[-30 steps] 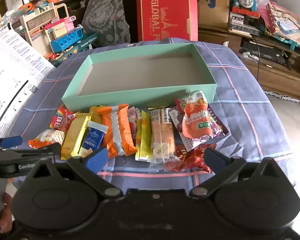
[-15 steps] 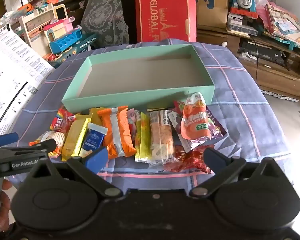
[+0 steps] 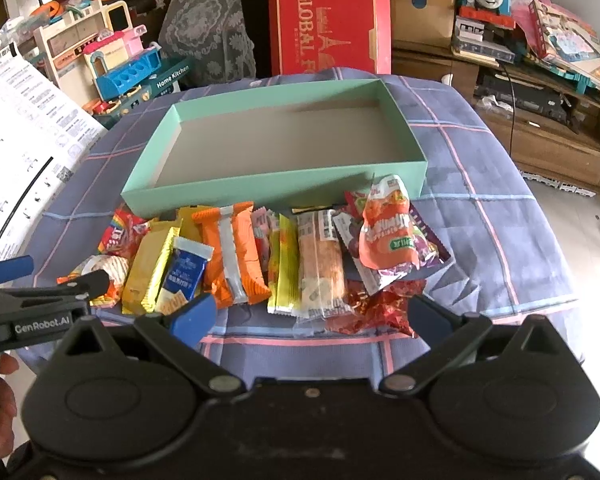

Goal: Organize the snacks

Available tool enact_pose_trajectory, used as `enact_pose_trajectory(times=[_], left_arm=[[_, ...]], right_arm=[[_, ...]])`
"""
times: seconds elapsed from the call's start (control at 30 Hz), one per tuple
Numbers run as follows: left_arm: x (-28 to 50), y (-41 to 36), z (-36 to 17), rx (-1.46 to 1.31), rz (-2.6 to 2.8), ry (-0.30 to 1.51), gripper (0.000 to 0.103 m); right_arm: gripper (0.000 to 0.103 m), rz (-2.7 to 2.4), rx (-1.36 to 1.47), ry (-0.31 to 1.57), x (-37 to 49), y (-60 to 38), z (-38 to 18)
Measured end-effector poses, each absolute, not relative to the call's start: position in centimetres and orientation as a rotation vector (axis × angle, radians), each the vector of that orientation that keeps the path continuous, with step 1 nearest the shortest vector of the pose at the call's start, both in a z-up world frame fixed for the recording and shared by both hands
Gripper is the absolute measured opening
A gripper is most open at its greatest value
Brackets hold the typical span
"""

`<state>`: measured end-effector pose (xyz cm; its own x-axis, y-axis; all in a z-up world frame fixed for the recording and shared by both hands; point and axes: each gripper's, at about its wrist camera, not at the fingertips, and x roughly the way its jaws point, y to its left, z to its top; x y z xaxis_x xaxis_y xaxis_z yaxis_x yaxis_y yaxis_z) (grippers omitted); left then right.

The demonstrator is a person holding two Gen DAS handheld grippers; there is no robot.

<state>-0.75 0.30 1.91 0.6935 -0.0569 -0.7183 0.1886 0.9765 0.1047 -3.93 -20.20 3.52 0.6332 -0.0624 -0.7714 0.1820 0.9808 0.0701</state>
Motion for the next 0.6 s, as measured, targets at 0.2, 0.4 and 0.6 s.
enact_pose_trajectory(times=[0.2,0.4,0.6], left_arm=[[-0.86,0.16,2.00,0.181,-0.146,0.802,0.103],[-0.81,0.32,2.07,0.185,-0.151,0.813,0.103],[-0.72,0.37,2.11,0.199,-0.160,0.819,0.103]], right_arm=[[0.103,-0.141,0.147,0.877,-4.01,-20.25,3.68],[0.103,-0.139,0.155,0.888,-4.05,-20.26,3.68],[0.103,-0.130,0.155,0.901,-4.02,-20.09,3.77]])
